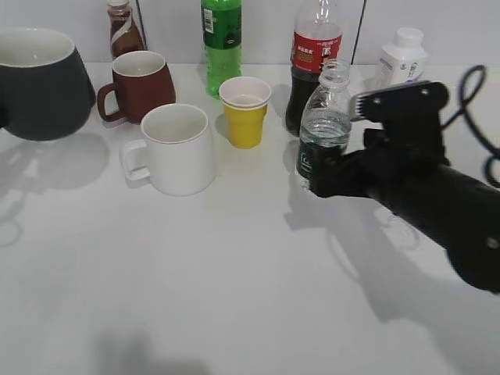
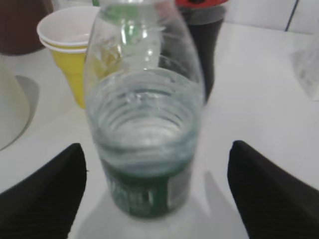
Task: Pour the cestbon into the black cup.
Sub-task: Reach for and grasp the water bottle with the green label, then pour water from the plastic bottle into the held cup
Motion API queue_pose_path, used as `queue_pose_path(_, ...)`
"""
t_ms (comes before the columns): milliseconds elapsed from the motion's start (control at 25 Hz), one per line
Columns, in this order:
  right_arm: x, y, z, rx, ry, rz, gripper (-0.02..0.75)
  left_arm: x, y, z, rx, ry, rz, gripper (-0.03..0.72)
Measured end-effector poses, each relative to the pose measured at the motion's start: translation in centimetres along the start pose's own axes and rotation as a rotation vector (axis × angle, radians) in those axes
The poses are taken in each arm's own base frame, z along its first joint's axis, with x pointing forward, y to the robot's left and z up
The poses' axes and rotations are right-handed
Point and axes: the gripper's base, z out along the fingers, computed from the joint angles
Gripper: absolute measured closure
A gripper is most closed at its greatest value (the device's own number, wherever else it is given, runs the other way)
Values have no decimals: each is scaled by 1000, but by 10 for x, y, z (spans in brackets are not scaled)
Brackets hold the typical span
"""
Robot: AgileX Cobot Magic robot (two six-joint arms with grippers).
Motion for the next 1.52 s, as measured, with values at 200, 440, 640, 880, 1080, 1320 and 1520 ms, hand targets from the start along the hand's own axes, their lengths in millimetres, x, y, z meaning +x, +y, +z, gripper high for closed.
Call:
queue_pose_path(200, 3, 12, 39, 18, 10, 18, 156, -1, -21, 1, 81, 89, 19, 654)
queue_pose_path(440, -1, 10, 49, 84, 11, -20, 264, -23, -54, -4, 191, 41, 34, 654)
queue_pose_path(640, -30, 21, 34, -58, -69, -353, 264, -40, -76, -11, 260, 7, 33, 654)
queue_pose_path(880, -75, 29, 11, -137, -193, -722, 264, -43, -106, -17, 379, 38, 56, 654)
queue_pose_path(1080, -93, 35, 8, -134, -283, -996, 264, -43, -130, -20, 473, 37, 68, 654)
queue_pose_path(1320, -93, 37, 8, -129, -318, -1262, 264, -40, -143, -21, 522, 43, 73, 654)
queue_pose_path(1520, -95, 38, 8, -96, -352, -1399, 264, -42, -144, -21, 527, 21, 67, 654)
